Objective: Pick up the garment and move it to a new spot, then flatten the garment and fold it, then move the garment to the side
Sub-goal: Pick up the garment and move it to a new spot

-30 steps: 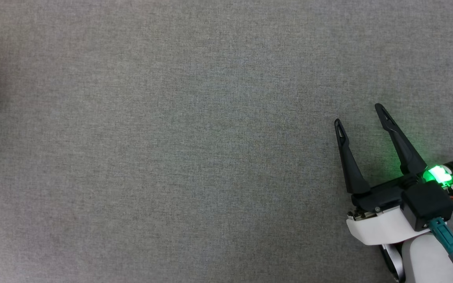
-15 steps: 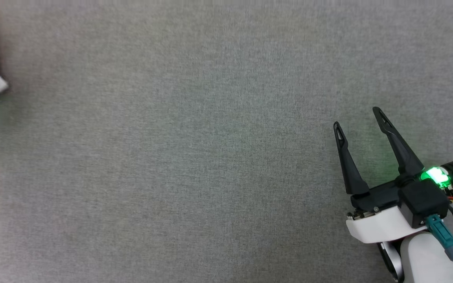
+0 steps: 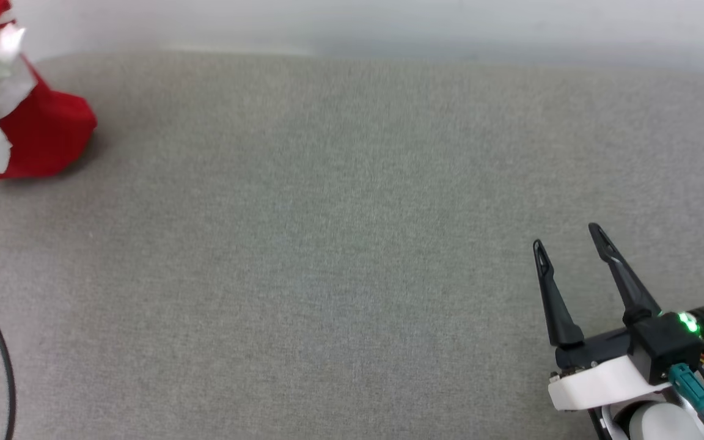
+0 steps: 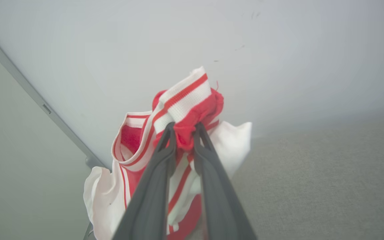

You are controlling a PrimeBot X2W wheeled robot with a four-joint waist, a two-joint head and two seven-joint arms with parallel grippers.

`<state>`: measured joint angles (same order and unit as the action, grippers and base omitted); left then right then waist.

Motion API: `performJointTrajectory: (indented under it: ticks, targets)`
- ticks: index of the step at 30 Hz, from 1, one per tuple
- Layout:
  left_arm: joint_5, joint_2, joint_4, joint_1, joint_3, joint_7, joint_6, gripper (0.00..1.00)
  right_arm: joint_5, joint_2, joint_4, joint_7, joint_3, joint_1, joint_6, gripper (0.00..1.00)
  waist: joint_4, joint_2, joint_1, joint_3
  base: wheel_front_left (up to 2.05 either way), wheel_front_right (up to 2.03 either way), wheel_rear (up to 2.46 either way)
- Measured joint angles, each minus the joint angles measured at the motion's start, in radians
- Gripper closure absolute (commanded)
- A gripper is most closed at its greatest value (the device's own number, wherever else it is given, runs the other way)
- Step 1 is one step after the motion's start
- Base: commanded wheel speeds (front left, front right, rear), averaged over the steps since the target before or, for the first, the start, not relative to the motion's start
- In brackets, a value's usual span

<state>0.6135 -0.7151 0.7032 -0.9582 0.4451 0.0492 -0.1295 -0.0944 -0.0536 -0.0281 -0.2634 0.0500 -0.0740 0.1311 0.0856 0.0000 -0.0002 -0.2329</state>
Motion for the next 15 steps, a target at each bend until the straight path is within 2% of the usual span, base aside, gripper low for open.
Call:
performJointTrajectory:
  ticks: [8, 15]
  targets:
    - [-0.030, 0.041, -0.167, -0.023, 0.039, 0.043, 0.005, 1.00, 0.035, 0.001, 0.009, 0.000, -0.008, 0.040, 0.000, 0.00, -0.032, 0.0000, -0.0001, 0.125, 0.00, 0.00, 0.00]
    - [-0.039, 0.110, -0.327, -0.057, 0.086, 0.000, 0.016, 1.00, 0.056, 0.001, 0.008, 0.000, -0.011, 0.054, 0.000, 0.00, -0.116, 0.0000, -0.0001, 0.172, 0.00, 0.00, 0.00]
